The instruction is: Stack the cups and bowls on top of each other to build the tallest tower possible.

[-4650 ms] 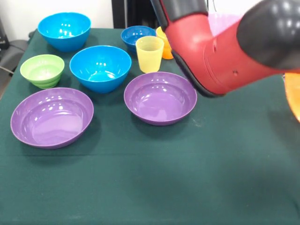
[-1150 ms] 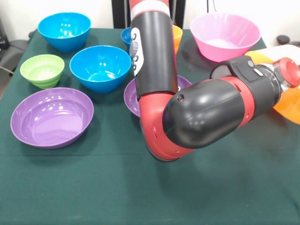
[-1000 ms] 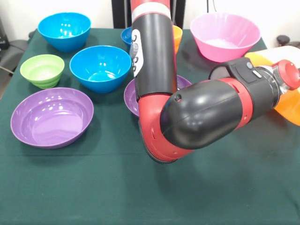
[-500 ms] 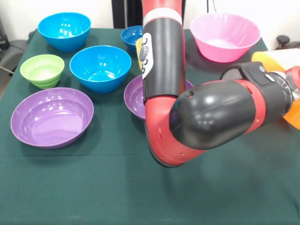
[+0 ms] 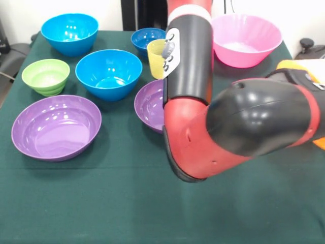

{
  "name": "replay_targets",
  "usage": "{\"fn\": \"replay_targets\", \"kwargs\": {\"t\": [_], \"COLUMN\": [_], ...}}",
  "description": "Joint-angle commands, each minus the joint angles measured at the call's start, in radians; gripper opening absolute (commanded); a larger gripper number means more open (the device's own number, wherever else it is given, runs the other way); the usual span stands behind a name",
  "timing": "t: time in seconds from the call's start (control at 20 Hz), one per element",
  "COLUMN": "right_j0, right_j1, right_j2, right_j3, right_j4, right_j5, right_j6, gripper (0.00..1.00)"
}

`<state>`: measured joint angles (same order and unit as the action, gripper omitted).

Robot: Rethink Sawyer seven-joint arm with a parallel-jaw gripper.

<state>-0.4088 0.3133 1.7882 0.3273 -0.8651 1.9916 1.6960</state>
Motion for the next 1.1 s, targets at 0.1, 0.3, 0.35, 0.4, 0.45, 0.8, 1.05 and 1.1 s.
{"fn": "replay_targets", "kwargs": {"t": [0.1, 0.3, 0.35, 0.4, 0.45, 0.8, 1.05, 1.1], "right_j0": [-0.051, -0.059, -0.061, -0.063, -0.065, -0.077, -0.077, -0.076], "right_j1": [0.031, 0.053, 0.058, 0.061, 0.063, 0.064, 0.105, 0.113], "right_j2": [0.082, 0.170, 0.188, 0.200, 0.214, 0.258, 0.320, 0.332], "right_j3": [-0.186, -0.205, -0.208, -0.210, -0.213, -0.218, -0.227, -0.230], "right_j4": [-0.431, -0.510, -0.525, -0.540, -0.558, -0.646, -0.631, -0.630], "right_j5": [-0.106, -0.022, 0.000, 0.017, 0.028, 0.036, 0.202, 0.243], "right_j6": [-0.522, -0.554, -0.557, -0.560, -0.565, -0.585, -0.508, -0.501], "gripper": [0.00, 0.00, 0.00, 0.00, 0.00, 0.00, 0.00, 0.00]}}
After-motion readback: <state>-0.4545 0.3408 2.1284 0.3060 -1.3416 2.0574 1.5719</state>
